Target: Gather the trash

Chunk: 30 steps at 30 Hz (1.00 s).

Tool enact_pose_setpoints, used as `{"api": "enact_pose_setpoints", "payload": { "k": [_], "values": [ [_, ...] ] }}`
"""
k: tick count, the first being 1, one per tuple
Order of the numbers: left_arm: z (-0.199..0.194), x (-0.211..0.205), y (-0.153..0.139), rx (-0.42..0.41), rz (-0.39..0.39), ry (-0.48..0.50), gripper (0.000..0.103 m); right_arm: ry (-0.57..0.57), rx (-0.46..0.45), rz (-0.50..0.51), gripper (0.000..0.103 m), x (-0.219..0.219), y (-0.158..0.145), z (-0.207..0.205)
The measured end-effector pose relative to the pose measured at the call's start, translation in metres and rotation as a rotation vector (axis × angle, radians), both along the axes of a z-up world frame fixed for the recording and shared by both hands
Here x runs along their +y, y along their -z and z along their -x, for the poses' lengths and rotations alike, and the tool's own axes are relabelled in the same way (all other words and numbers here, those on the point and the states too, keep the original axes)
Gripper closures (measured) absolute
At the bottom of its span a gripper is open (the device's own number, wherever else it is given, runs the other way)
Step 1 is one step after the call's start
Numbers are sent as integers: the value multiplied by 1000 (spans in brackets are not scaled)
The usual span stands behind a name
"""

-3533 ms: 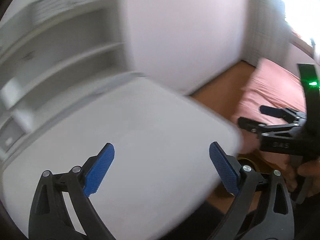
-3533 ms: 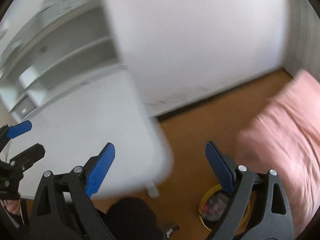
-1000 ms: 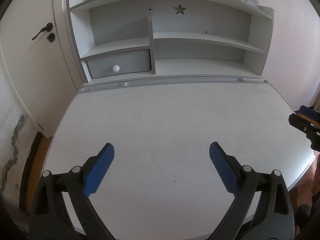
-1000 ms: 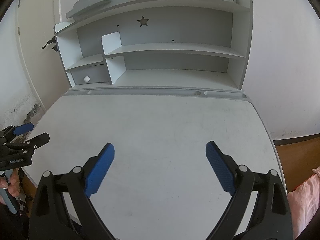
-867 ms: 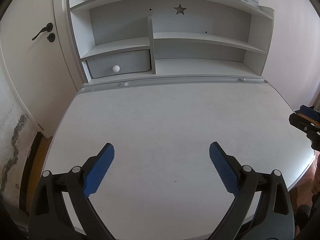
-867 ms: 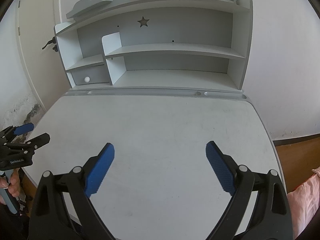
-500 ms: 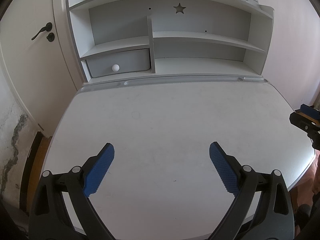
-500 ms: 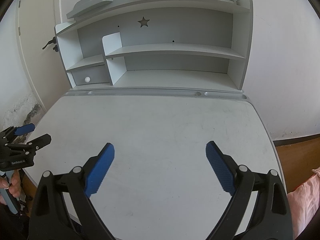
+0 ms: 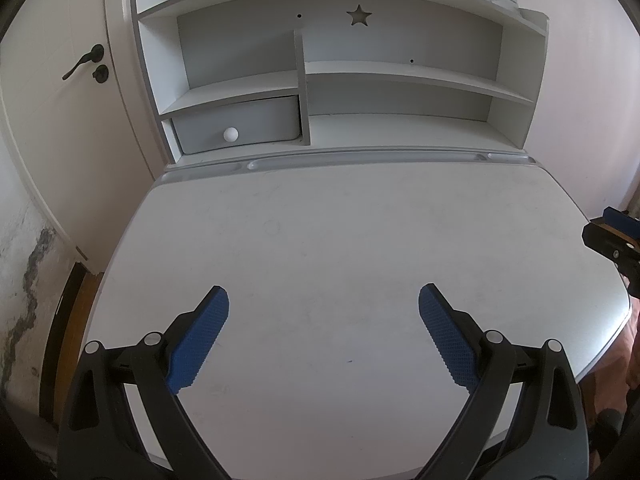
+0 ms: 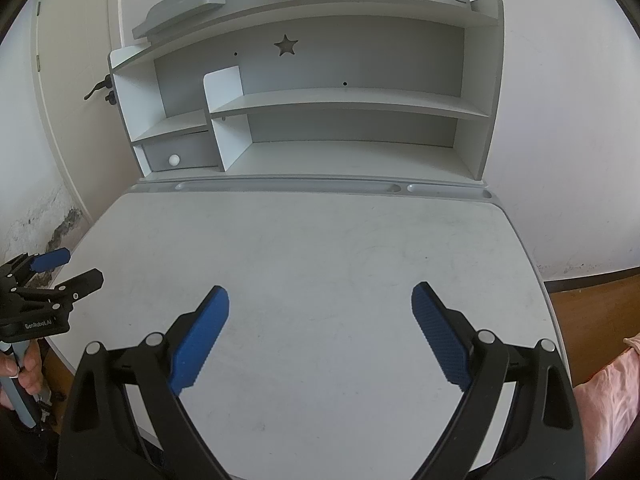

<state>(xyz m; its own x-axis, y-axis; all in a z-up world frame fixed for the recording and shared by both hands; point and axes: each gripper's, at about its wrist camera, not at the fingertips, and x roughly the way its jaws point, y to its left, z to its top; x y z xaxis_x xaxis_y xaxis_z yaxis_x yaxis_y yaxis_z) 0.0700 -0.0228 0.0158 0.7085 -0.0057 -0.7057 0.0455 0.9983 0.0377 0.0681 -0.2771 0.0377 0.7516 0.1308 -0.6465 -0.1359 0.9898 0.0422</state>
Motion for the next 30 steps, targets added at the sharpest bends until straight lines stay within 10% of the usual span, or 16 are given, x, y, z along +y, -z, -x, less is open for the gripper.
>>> {"api": "enact_pose_setpoints", "payload": {
  "k": [30],
  "values": [
    [-2, -2, 0, 7, -8, 2, 10, -3, -6, -1, 14, -3, -1, 1]
  ]
}}
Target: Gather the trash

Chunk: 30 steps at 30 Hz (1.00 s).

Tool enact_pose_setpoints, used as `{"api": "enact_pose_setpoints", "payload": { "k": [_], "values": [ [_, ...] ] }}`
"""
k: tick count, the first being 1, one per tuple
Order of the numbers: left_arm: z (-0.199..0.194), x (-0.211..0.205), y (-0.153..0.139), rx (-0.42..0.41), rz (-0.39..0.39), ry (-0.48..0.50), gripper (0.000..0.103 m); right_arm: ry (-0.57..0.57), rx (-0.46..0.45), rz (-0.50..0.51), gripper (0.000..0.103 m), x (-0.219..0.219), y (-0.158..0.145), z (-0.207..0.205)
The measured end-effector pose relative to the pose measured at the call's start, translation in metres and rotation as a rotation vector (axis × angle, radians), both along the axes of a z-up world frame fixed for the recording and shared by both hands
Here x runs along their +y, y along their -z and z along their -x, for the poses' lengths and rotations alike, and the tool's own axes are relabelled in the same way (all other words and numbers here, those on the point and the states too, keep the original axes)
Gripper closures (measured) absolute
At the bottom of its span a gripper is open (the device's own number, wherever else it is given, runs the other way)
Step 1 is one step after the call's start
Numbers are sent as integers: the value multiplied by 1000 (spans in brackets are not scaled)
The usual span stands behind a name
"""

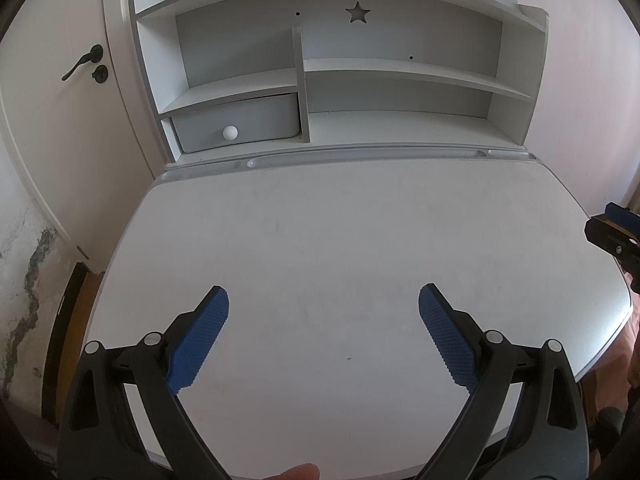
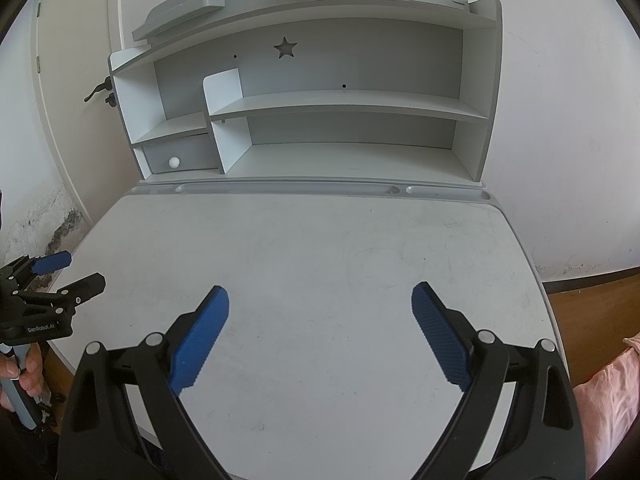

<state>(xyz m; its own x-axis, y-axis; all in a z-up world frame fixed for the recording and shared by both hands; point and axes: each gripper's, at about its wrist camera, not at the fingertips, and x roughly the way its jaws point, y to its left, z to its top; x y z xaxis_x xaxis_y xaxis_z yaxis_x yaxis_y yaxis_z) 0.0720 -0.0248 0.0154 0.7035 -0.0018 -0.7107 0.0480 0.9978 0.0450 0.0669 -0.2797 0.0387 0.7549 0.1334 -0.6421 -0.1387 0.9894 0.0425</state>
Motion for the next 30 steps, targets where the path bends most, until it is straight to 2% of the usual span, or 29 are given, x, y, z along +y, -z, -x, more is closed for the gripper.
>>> {"api": "enact_pose_setpoints", "payload": {
  "k": [21, 30],
  "values": [
    [2, -1, -4, -19, -11, 10, 10, 0, -1, 0, 14, 0, -1, 0],
    [-5, 4, -1, 3, 8, 7, 10, -2, -1, -1, 14, -1, -1, 0]
  ]
}}
